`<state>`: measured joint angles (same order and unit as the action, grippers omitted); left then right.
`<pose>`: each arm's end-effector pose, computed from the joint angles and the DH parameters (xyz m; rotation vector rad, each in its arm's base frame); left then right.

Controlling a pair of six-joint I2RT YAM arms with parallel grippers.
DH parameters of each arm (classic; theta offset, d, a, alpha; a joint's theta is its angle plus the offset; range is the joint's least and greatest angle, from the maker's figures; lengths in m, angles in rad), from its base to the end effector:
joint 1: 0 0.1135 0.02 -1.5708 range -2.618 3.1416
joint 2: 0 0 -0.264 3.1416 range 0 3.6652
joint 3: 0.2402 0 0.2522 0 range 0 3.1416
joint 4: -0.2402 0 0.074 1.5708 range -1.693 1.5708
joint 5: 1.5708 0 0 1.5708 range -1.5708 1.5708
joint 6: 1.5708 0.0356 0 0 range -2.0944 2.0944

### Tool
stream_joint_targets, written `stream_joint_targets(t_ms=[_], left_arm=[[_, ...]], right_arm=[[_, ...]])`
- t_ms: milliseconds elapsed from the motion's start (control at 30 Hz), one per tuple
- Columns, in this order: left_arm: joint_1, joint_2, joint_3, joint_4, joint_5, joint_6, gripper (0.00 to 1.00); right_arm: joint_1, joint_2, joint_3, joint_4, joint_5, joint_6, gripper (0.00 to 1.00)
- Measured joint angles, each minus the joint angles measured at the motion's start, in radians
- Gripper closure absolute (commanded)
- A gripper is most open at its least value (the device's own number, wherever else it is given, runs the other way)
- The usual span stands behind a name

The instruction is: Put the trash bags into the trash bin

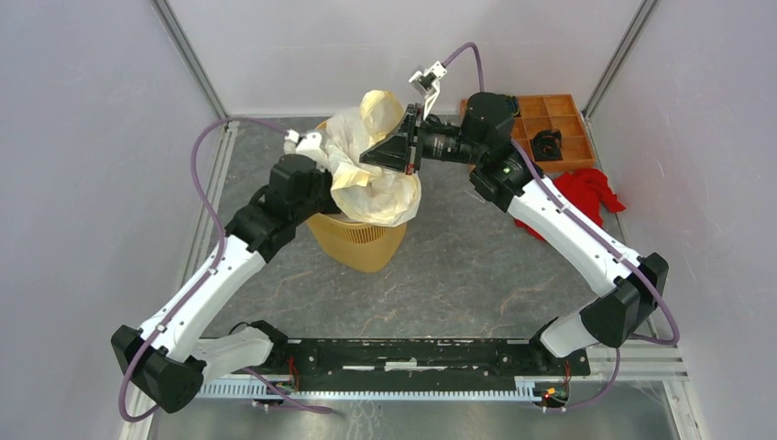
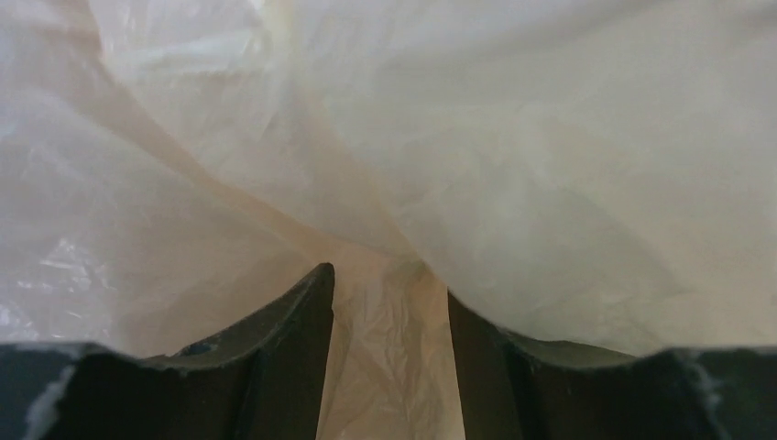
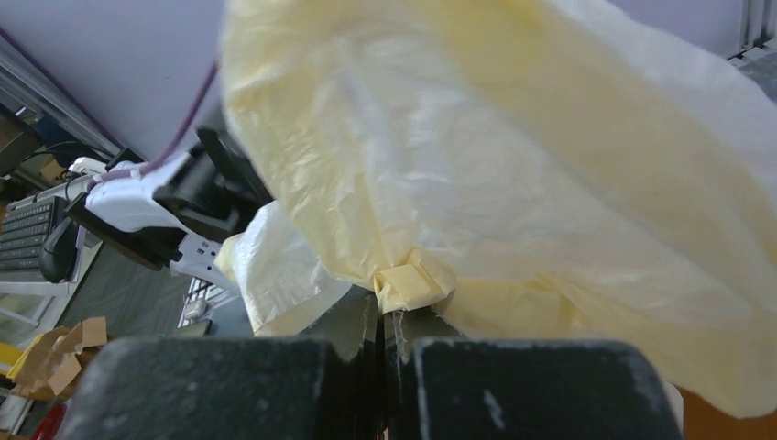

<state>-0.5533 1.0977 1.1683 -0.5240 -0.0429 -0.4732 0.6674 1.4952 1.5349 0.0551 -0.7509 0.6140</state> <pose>0.2036 -0.1239 0.3776 0.0553 2.0763 -0.5987 0.2536 0.2308 0.4559 -0.7268 1.5615 1.5381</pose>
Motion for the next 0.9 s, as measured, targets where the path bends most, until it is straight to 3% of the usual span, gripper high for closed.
stream_joint_targets(t_ms=[167, 300, 500, 900], left_arm=[[-0.001, -0.035, -0.192, 0.18, 0.055, -0.091, 0.42], [-0.001, -0.052, -0.215, 0.23, 0.106, -0.113, 0.3], [-0.001, -0.048, -0.102, 0.099, 0.12, -0.079, 0.1], [-0.001, -0.193, 0.134, -0.116, 0.069, 0.039, 0.07]], right_arm=[[0.013, 0.001, -0.04, 0.026, 0.039, 0.01, 0.99], [0.019, 0.002, -0.091, 0.017, 0.072, 0.016, 0.99], [0.02, 0.004, -0.097, 0.006, 0.105, 0.009, 0.99], [0.025, 0.005, -0.011, -0.15, 0.205, -0.077, 0.99]])
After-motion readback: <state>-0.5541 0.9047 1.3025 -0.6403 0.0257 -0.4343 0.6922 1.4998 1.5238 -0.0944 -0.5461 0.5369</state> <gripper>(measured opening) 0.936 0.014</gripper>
